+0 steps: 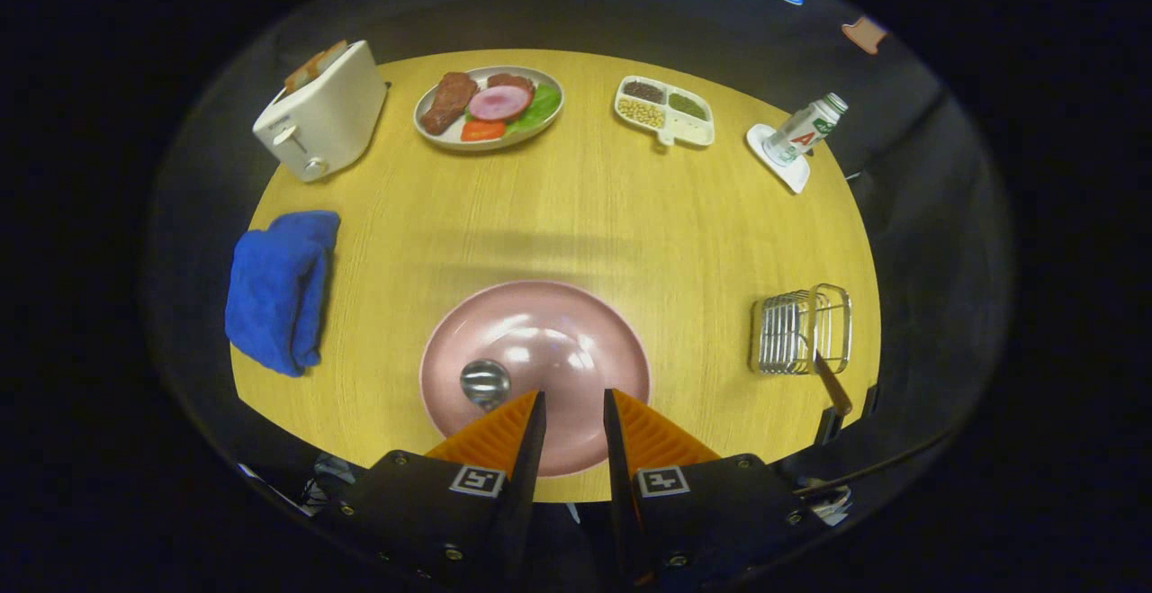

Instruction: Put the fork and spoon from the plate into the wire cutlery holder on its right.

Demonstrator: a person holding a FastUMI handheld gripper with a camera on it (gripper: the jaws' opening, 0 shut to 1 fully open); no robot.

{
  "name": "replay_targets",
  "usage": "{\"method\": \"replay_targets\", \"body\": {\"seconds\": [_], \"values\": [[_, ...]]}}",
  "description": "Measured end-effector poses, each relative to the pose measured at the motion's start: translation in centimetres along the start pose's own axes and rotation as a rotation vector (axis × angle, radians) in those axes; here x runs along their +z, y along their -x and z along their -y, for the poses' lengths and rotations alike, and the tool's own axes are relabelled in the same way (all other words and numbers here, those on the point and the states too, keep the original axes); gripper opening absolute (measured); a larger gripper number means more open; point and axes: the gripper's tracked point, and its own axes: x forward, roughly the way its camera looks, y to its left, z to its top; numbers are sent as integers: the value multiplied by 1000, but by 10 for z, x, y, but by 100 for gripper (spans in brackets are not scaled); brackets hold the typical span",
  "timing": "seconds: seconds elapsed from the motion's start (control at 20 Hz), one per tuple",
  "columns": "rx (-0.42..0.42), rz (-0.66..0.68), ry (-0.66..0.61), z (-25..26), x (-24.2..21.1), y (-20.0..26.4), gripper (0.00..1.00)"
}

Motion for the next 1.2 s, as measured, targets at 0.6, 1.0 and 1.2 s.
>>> {"method": "replay_targets", "body": {"seconds": [0.6,1.0,1.2], "values": [[18,-79,113,-44,-37,-31,39],[63,-158,108,-50,-63,-67,39],[61,-179,116,-47,-65,-73,39]]}}
